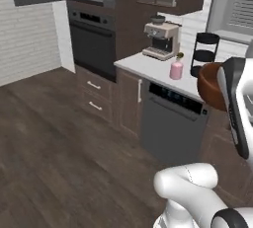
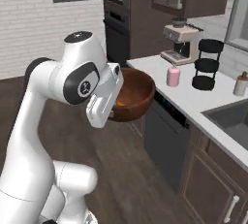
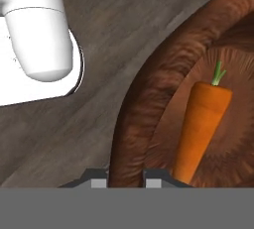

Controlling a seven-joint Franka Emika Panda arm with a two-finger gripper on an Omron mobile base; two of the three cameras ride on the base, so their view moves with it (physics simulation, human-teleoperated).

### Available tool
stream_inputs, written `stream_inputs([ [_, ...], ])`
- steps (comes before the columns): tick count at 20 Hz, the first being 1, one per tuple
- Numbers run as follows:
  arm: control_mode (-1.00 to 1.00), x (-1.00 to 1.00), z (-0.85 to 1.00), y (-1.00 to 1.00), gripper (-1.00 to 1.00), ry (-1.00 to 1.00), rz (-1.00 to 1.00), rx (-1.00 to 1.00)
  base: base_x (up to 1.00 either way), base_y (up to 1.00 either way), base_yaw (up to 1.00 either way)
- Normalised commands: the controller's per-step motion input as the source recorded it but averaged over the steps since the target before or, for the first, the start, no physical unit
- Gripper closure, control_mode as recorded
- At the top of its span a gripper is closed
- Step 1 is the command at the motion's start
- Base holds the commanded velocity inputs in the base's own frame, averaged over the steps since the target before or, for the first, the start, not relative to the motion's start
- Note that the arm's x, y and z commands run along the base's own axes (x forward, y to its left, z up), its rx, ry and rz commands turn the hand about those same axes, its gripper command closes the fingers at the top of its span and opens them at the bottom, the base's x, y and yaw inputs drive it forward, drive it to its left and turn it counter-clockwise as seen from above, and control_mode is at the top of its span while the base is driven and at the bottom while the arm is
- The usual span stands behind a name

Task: Pick the carrot from the sink and place it in the bowl. Then pick the bowl and place it in the microwave. Then close the microwave door and press the start button.

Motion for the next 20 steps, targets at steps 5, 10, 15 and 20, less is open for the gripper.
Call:
stream_inputs([
  [5, 1.0, 0.0, 0.0, 0.0, 1.0, 0.0, 0.0, 0.0, 0.36, 0.36, 0.35],
  [10, 1.0, 0.0, 0.0, 0.0, 1.0, 0.0, 0.0, 0.0, 0.97, 0.23, 0.1],
  [15, 1.0, 0.0, 0.0, 0.0, 1.0, 0.0, 0.0, 0.0, 1.0, 0.38, -0.01],
  [20, 1.0, 0.0, 0.0, 0.0, 1.0, 0.0, 0.0, 0.0, 1.0, 0.46, -0.07],
])
